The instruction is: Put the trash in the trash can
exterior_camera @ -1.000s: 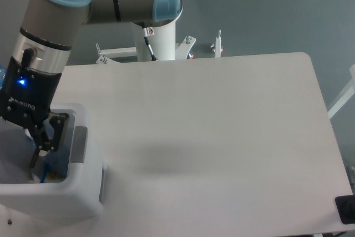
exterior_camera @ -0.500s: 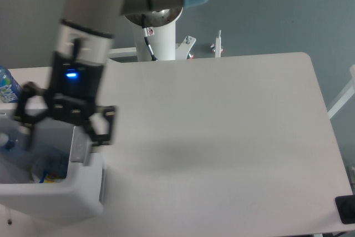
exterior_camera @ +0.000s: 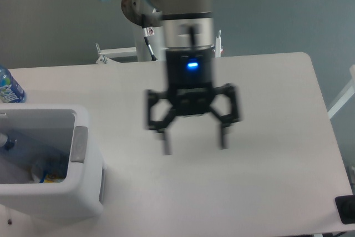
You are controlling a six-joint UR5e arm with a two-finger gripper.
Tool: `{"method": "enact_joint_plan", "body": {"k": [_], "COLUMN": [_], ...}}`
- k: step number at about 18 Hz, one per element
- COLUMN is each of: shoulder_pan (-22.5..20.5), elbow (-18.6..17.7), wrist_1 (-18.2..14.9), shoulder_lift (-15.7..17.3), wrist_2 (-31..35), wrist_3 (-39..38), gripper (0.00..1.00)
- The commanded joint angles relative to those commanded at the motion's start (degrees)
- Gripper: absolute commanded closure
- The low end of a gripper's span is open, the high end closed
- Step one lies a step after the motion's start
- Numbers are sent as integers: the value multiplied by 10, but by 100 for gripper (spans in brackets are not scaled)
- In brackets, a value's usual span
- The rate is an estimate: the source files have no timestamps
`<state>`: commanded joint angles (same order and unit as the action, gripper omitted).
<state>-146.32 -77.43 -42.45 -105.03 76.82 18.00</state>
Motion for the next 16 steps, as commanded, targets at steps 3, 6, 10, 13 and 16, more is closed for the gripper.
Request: {"method": "enact_joint_plan", "body": {"k": [3,6,10,13,16], "shoulder_pan": [-46,-74,-103,-122,-144], "elbow": [-19,-54,-69,-78,-79], "wrist_1": [-3,-4,-67,-122,-192], "shoulder_lift": [9,29,55,82,100], "wrist_2": [1,9,54,76,71], "wrist_3": [122,215,380,450,491], "gripper": [0,0,0,0,0]}}
